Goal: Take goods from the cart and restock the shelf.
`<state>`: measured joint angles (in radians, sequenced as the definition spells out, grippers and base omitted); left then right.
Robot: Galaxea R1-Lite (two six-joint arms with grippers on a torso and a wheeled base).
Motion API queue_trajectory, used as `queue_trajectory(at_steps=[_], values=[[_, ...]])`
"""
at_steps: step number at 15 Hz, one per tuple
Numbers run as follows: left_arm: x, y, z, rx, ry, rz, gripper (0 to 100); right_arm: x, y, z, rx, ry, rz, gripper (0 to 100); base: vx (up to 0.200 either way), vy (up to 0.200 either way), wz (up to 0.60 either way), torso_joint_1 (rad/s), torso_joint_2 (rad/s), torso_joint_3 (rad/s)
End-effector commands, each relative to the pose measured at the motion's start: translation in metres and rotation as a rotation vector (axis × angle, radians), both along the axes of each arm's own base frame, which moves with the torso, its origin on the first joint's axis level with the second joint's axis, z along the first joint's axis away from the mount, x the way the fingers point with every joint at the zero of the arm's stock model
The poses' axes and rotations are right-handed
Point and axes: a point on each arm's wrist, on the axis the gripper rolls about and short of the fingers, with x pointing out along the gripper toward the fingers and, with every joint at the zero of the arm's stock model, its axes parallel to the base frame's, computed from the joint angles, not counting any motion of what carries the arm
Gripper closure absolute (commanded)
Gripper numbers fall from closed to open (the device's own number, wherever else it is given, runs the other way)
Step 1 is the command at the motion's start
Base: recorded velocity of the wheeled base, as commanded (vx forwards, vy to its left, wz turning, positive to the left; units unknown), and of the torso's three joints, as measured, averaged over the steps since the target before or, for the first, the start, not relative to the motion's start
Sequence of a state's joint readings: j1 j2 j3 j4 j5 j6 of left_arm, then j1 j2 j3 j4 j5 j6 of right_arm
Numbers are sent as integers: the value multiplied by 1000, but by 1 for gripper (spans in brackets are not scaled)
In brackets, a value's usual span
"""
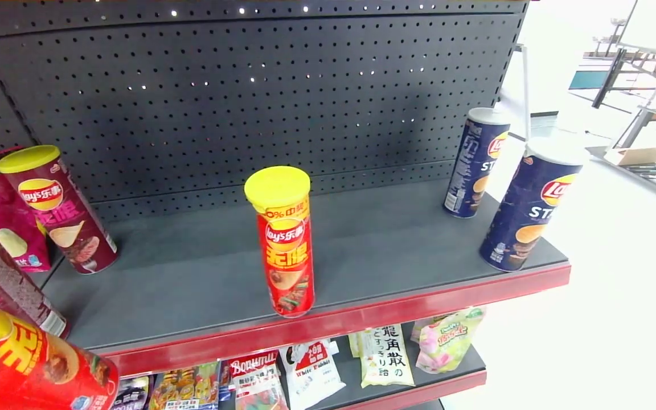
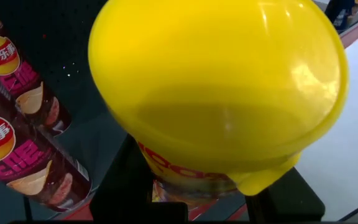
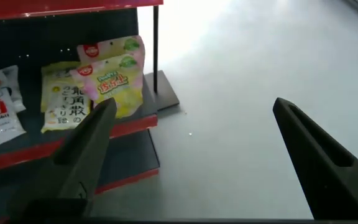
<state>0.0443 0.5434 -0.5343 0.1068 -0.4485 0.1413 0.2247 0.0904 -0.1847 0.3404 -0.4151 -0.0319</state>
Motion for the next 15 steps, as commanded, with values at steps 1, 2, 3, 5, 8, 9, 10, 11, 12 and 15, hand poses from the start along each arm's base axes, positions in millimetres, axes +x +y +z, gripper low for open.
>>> queue_trajectory(at_steps=[1, 2, 3, 5, 8, 9, 10, 11, 12, 15], values=[[1, 0, 1, -10, 8, 3, 100, 2, 1, -1, 4, -3, 15, 0, 0, 0, 0, 0, 0, 0], [3, 0, 1, -17, 17, 4, 100, 5, 2, -1, 22, -43, 43, 0, 0, 0, 0, 0, 0, 0], [5, 0, 3, -18, 21, 6, 100, 11, 5, 0, 59, -133, 146, 0, 0, 0, 0, 0, 0, 0], [9, 0, 8, -20, 21, 5, 100, 14, 8, -3, 74, -182, 232, 0, 0, 0, 0, 0, 0, 0], [21, 1, 13, -24, 6, 4, 100, 16, 12, -11, 132, -171, 380, 0, 0, 0, 0, 0, 0, 0], [24, 1, 14, -25, 7, 4, 100, 16, 14, -16, 162, -135, 454, 0, 0, 0, 0, 0, 0, 0], [25, 1, 13, -25, 7, 4, 100, 16, 14, -17, 140, -122, 463, 0, 0, 0, 0, 0, 0, 0], [25, 1, 13, -25, 7, 4, 100, 16, 14, -17, 139, -119, 464, 0, 0, 0, 0, 0, 0, 0], [25, 1, 13, -25, 5, 4, 100, 17, 14, -17, 140, -111, 474, 0, 0, 0, 0, 0, 0, 0], [25, 1, 13, -26, 3, 4, 100, 16, 13, -17, 143, -124, 476, 0, 0, 0, 0, 0, 0, 0]])
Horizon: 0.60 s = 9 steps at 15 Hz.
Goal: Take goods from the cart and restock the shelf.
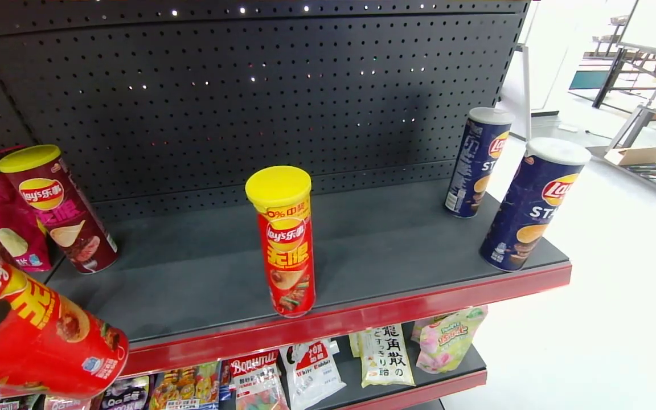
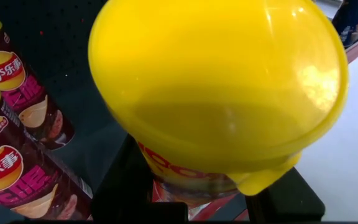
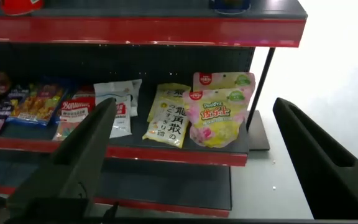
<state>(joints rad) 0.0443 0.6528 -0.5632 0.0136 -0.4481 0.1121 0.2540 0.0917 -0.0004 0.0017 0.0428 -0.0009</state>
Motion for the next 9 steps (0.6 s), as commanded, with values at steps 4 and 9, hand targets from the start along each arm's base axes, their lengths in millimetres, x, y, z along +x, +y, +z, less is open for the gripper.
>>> queue_trajectory(at_steps=[4, 9], values=[[6, 0, -3, 0, 31, -3, 100, 0, 0, 0, 0, 4, -2, 0, 0, 0, 0, 0, 0, 0], [7, 0, -4, -4, 39, -12, 100, -3, 4, -1, 3, -18, -243, 0, 0, 0, 0, 0, 0, 0]])
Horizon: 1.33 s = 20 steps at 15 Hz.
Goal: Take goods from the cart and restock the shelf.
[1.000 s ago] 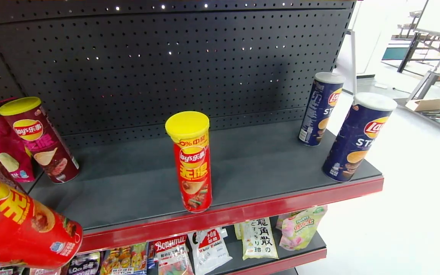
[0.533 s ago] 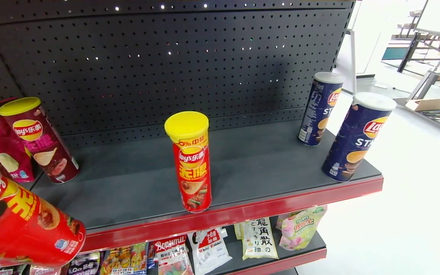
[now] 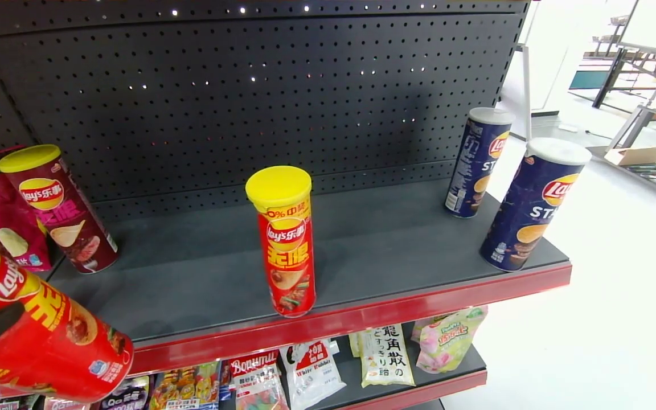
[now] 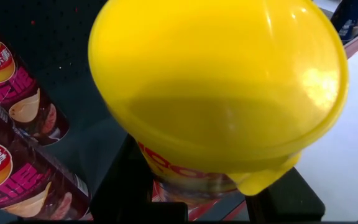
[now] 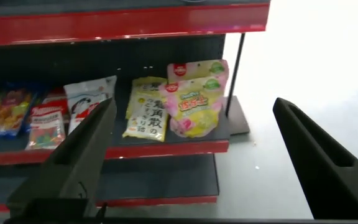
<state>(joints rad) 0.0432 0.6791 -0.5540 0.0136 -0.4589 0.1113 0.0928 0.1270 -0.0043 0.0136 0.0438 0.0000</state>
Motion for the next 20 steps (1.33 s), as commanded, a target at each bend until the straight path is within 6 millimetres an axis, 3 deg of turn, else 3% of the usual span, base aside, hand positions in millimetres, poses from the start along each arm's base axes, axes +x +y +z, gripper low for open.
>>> queue_trajectory(at_steps=[1, 7, 10, 13, 20], values=[[3, 0, 0, 0, 13, -2, 100, -9, 1, -3, -3, -133, -93, 0, 0, 0, 0, 0, 0, 0], [23, 1, -4, -4, 94, -2, 100, -9, 1, -3, 1, -132, -98, 0, 0, 0, 0, 0, 0, 0], [54, 2, -2, -3, 107, -2, 100, -9, 1, -3, 1, -132, -98, 0, 0, 0, 0, 0, 0, 0], [119, 2, 2, 2, 44, -17, 100, -9, 1, -3, 1, -132, -98, 0, 0, 0, 0, 0, 0, 0], [196, -38, 6, 11, 44, -150, 100, -9, 1, -3, 1, -132, -98, 0, 0, 0, 0, 0, 0, 0]])
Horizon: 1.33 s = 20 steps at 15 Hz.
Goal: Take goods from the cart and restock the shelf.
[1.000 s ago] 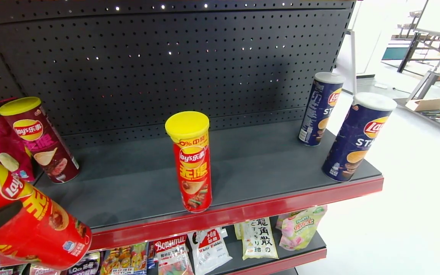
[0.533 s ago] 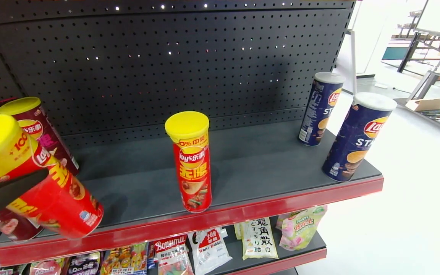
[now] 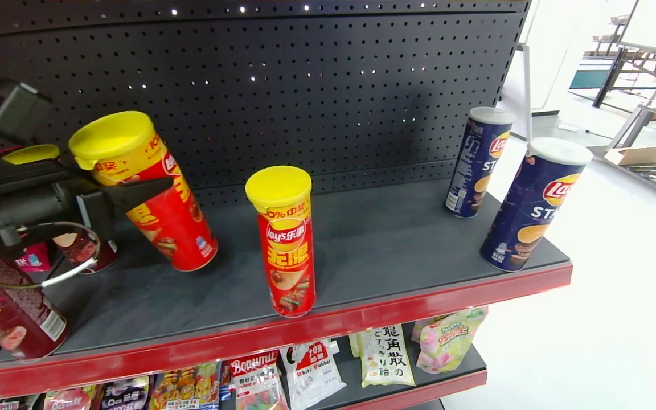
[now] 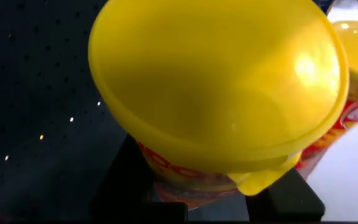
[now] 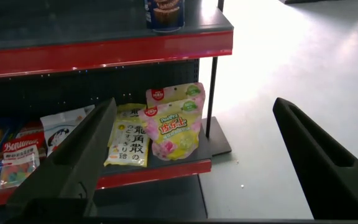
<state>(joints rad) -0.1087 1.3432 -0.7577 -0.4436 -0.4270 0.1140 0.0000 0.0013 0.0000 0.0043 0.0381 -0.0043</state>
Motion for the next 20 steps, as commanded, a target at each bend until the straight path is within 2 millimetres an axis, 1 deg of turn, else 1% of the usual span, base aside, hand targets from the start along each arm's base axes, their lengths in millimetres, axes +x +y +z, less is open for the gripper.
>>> queue_trajectory(at_steps=[1, 3, 4, 5, 6, 7, 8, 9, 10, 13, 15, 17, 20], values=[[42, -26, -13, 8, 40, -52, 100, 0, 0, 0, 0, -1, 0, 0, 0, 0, 0, 0, 0, 0], [52, -42, -17, 14, 54, -89, 100, 0, 0, 0, 0, -1, 0, 0, 0, 0, 0, 0, 0, 0], [56, -46, -19, 16, 59, -93, 100, 0, 0, 0, 0, -1, 0, 0, 0, 0, 0, 0, 0, 0], [68, -56, -22, 12, 47, -102, 100, 0, 0, 0, 0, -1, 0, 0, 0, 0, 0, 0, 0, 0], [72, -60, -22, 5, 42, -104, 100, 0, 0, 0, 0, -1, 0, 0, 0, 0, 0, 0, 0, 0], [84, -74, -19, -17, 38, -79, 100, 0, 0, 0, 0, -1, 0, 0, 0, 0, 0, 0, 0, 0], [90, -80, -19, -29, 41, -58, 100, 0, 0, 0, 0, -1, 0, 0, 0, 0, 0, 0, 0, 0], [99, -90, -20, -53, 54, -25, 100, 0, 0, 0, 0, -1, 0, 0, 0, 0, 0, 0, 0, 0], [102, -92, -21, -58, 59, -16, 100, 0, 0, 0, 0, -1, 0, 0, 0, 0, 0, 0, 0, 0], [104, -109, -28, -62, 80, -55, 100, 0, 0, 0, 0, -1, 0, 0, 0, 0, 0, 0, 0, 0], [110, -112, -33, -61, 82, -56, 100, 0, 0, 0, 0, -1, 0, 0, 0, 0, 0, 0, 0, 0], [111, -113, -35, -58, 86, -57, 100, 0, 0, 0, 0, -1, 0, 0, 0, 0, 0, 0, 0, 0], [113, -111, -33, -56, 78, -51, 100, 0, 0, 0, 0, -1, 0, 0, 0, 0, 0, 0, 0, 0]])
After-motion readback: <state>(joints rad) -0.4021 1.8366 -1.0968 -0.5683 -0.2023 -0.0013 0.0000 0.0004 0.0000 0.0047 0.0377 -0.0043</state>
